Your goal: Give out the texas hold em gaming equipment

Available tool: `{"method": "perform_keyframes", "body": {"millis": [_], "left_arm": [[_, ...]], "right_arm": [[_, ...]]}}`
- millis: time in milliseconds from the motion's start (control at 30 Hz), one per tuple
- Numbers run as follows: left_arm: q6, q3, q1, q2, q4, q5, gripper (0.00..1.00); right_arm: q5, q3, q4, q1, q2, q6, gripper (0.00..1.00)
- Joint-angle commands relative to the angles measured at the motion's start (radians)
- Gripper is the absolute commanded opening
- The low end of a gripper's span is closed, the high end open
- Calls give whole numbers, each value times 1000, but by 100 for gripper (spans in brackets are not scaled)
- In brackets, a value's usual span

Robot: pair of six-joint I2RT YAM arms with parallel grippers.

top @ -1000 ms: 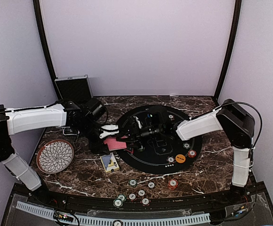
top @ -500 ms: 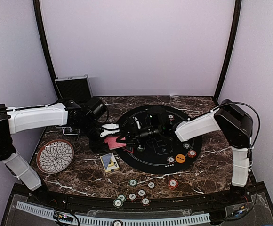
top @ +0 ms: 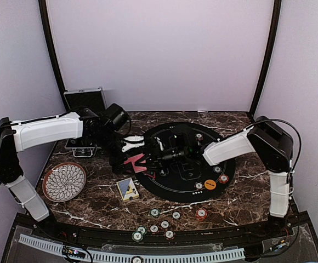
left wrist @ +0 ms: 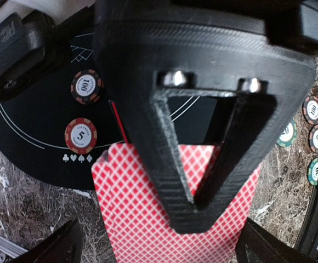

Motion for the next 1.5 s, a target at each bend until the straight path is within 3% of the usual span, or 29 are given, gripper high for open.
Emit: {"method": "perform_keyframes", "body": {"millis": [0, 433, 800, 1067, 1400, 1467], "left_arm": [[44, 33, 2, -5, -23, 85, 99], [83, 46, 2, 62, 7, 67, 99], [60, 53, 4, 54, 30, 69, 73], [61, 89, 3, 68, -13, 72, 51], [77, 102, 3, 80, -49, 40, 44], [81, 104, 3, 85, -56, 35, 43]], "right_arm": [[-14, -2, 94, 5, 6, 22, 3], [-35, -27, 209, 3, 15, 96, 3], [-34, -45, 285, -1, 39, 141, 7], [-22, -40, 284, -4, 49, 142, 31], [-18, -26, 278, -5, 68, 147, 31], [-10, -28, 281, -8, 73, 154, 25]]}}
